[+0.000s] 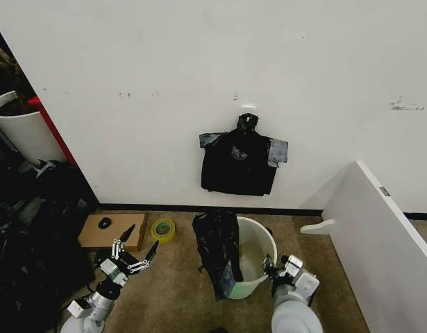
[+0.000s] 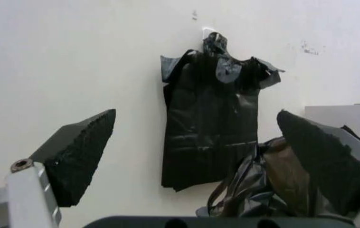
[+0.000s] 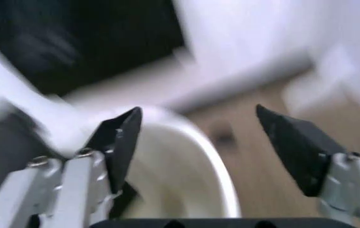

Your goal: Place the garbage bag over the trash bin.

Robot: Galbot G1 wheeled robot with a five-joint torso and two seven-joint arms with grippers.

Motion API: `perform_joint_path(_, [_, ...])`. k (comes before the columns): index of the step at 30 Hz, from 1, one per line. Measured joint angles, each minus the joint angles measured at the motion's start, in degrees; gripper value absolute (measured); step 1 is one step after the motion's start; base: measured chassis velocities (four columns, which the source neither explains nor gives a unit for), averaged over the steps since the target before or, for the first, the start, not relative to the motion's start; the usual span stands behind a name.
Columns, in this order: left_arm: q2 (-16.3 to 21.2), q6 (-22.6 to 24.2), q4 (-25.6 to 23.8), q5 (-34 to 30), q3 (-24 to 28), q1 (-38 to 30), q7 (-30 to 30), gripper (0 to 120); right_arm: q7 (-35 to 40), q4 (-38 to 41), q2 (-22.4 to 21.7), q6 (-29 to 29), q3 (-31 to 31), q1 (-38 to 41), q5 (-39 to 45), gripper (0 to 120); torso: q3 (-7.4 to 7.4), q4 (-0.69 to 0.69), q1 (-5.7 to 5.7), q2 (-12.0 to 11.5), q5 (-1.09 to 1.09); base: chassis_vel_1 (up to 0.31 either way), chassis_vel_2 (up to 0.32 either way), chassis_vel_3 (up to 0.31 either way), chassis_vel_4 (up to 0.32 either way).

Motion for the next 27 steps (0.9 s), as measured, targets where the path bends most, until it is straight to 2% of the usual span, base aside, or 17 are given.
perform_joint_path(2, [-0.03,0.18,-0.49,0.32,-0.01,0.11,0.00,100,-9.61,-0.19,-1.69,2.25,0.56,0.22,-4.90,80,0.00,0.00,0.00,0.00,-0.01,0.000,0.000,0.000,0.000])
perform_joint_path(4, [-0.04,0.33,-0.86,0.82,-0.03,0.17,-0.26,100,-16.99,0.65,-3.42,1.53,0.44,1.17,-3.30,88,0.00,0.01,0.00,0.00,0.02,0.000,0.000,0.000,0.000])
perform_joint_path(5, [-0.04,0.33,-0.86,0.82,-0.03,0.17,-0.26,100,-16.99,0.65,-3.42,1.53,0.44,1.17,-3.30,88,0.00,0.01,0.00,0.00,0.02,0.000,0.000,0.000,0.000])
perform_joint_path(9, [-0.11,0.46,-1.06,1.26,-0.07,0.24,-0.59,100,-20.46,3.44,-5.49,-9.17,-0.97,4.56,7.26,99,0.00,0.02,0.00,0.00,-0.01,0.000,0.000,0.000,0.000])
perform_joint_path(13, [-0.16,0.47,-0.98,1.35,-0.19,0.33,-0.66,100,-19.95,2.62,-5.44,-16.80,-2.05,8.04,8.41,100,0.01,0.02,0.00,0.00,0.00,0.000,0.000,0.000,0.000])
perform_joint_path(15, [-0.16,0.47,-0.74,1.41,-0.19,0.28,-0.65,100,-19.35,2.51,-5.19,-18.49,-2.23,8.46,9.27,100,0.01,0.02,0.00,0.00,0.00,0.000,0.000,0.000,0.000])
perform_joint_path(18, [-0.17,0.47,-0.27,1.60,-0.15,0.11,-0.66,100,-18.76,1.84,-4.55,-20.41,-2.65,8.96,10.32,93,0.01,0.01,0.00,0.00,-0.01,0.000,0.000,0.000,0.000])
perform_joint_path(20, [-0.34,0.46,-0.05,1.93,-0.03,-0.01,-0.72,100,-18.07,0.58,-3.84,-21.35,-2.97,9.40,10.10,84,0.01,0.01,0.00,0.00,0.00,0.000,0.000,0.000,0.000])
perform_joint_path(21, [-0.34,0.46,-0.05,1.93,-0.03,-0.01,-0.72,100,-18.07,0.58,-3.84,-21.35,-2.97,9.40,10.10,84,0.01,0.01,0.00,0.00,0.00,0.000,0.000,0.000,0.000])
perform_joint_path(27, [-0.67,0.50,0.13,3.21,0.58,-0.47,-1.28,100,-17.41,-2.52,-2.29,-21.52,-3.21,11.11,8.19,58,0.01,0.01,0.00,0.00,-0.01,0.000,0.000,0.000,0.000])
